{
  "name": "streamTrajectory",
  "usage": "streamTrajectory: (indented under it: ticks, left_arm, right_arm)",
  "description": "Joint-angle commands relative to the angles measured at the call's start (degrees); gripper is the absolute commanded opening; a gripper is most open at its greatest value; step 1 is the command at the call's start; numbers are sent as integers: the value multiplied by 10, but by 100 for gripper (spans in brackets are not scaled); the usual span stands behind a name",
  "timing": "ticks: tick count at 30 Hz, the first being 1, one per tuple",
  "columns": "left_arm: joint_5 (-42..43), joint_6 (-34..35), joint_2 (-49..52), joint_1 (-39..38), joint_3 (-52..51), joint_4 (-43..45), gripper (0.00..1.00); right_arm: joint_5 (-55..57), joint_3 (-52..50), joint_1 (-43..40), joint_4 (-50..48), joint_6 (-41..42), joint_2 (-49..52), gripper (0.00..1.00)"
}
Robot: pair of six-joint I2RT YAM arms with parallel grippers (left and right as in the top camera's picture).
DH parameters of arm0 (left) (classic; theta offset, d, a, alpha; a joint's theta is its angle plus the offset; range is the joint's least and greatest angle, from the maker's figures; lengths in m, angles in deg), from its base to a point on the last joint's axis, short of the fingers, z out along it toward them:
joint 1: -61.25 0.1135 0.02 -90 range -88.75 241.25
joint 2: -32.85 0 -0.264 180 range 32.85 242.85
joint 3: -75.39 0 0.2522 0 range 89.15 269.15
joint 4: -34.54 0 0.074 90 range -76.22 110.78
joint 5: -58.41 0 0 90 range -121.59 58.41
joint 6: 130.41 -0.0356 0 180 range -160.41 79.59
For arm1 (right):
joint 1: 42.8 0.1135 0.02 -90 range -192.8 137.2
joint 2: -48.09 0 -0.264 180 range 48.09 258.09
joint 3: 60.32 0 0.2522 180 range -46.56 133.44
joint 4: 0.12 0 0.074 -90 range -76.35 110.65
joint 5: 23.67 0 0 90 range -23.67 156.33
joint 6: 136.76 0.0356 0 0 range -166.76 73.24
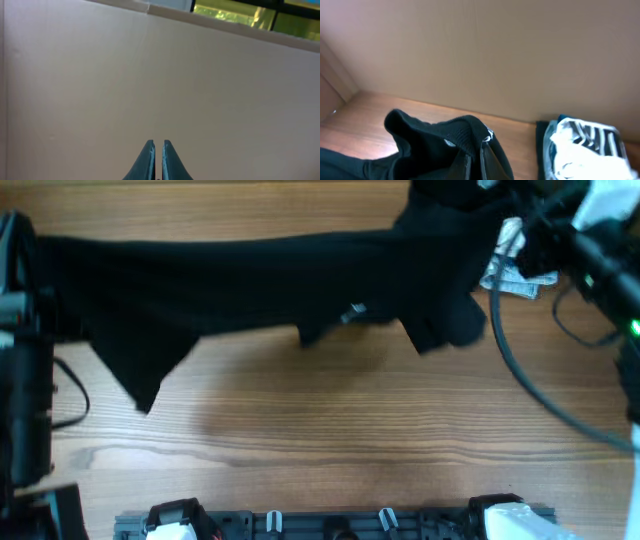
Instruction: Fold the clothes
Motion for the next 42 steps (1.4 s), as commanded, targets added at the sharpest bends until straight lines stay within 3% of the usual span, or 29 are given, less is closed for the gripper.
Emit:
streamTrajectory:
  ticks: [1, 15, 35, 42]
  left_arm:
    - [16, 6, -11, 0, 6, -20, 4]
    - [18, 16, 32, 0, 6, -156, 4]
    - [18, 16, 103, 0, 6, -180, 4]
    - [18, 14, 111, 0, 6, -179, 4]
  right_arm:
    - [21, 9, -4, 5, -16, -27, 4]
    - [10, 9, -3, 31, -30, 35, 4]
    - [-17, 9, -3, 30, -28, 89, 4]
    - [-16, 9, -3, 75, -28, 88, 4]
